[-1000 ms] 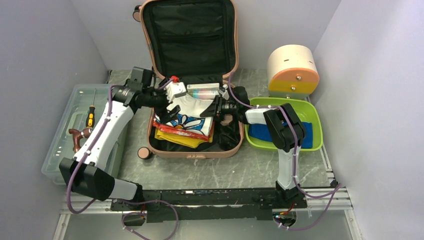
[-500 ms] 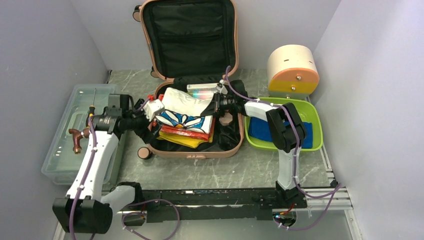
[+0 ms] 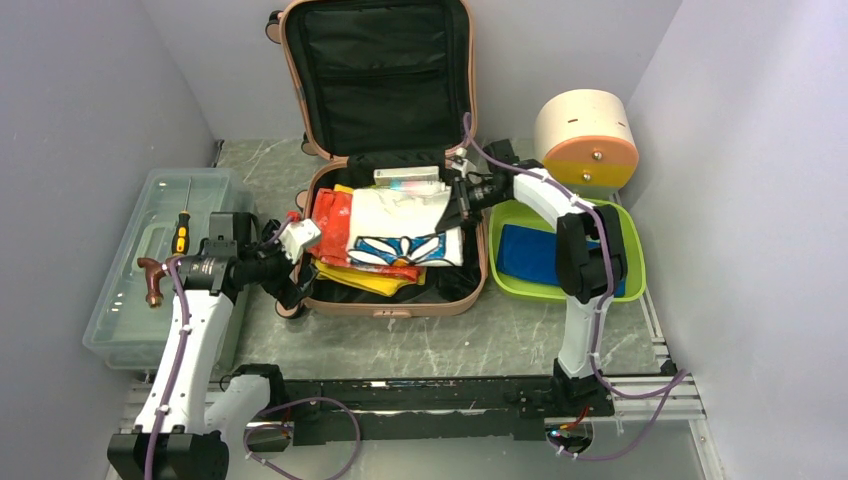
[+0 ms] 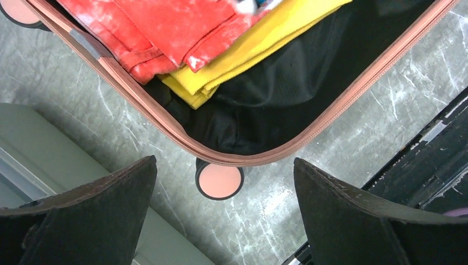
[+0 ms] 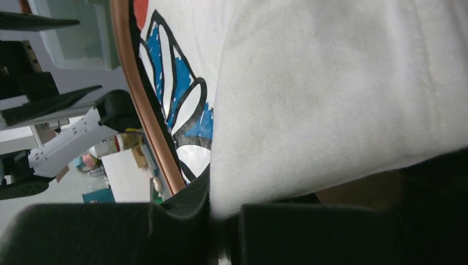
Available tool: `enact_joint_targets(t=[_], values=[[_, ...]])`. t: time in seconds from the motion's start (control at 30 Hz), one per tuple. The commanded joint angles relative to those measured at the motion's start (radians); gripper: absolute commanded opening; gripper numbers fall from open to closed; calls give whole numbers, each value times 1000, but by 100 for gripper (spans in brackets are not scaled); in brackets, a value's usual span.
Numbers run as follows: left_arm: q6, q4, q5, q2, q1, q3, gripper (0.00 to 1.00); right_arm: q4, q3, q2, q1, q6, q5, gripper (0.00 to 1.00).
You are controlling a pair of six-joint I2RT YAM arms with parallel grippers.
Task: Open, take out, and arrange the luggage
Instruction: Place the clothes in the bin.
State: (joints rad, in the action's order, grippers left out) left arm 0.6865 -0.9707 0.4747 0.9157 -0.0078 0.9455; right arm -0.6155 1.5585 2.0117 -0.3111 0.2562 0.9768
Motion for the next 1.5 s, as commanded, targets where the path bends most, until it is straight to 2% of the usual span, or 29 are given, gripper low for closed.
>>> enact_joint_targets(t=[0.0, 0.2, 0.43, 0.67, 1.0, 1.27, 1.47], values=[[-21, -16, 37, -27, 5, -8, 99, -341, 24, -108, 99, -261, -4, 0], [-24, -13, 54, -28, 5, -11, 100, -564, 51, -133, 253, -465, -95, 0], [-33, 3, 56, -37, 5, -28, 99, -704, 73, -131, 385, -620, -232, 0], [-35, 5, 73, -40, 5, -37, 99, -700, 40, -142, 495, -680, -324, 0], [-35, 6, 87, -29, 29, -33, 99, -764, 120, -67, 666, -801, -378, 0], [-36, 7, 97, -28, 37, -38, 99, -769, 170, 1, 751, -859, -441, 0], [-36, 9, 106, -23, 43, -37, 99, -756, 159, -11, 785, -875, -469, 0]])
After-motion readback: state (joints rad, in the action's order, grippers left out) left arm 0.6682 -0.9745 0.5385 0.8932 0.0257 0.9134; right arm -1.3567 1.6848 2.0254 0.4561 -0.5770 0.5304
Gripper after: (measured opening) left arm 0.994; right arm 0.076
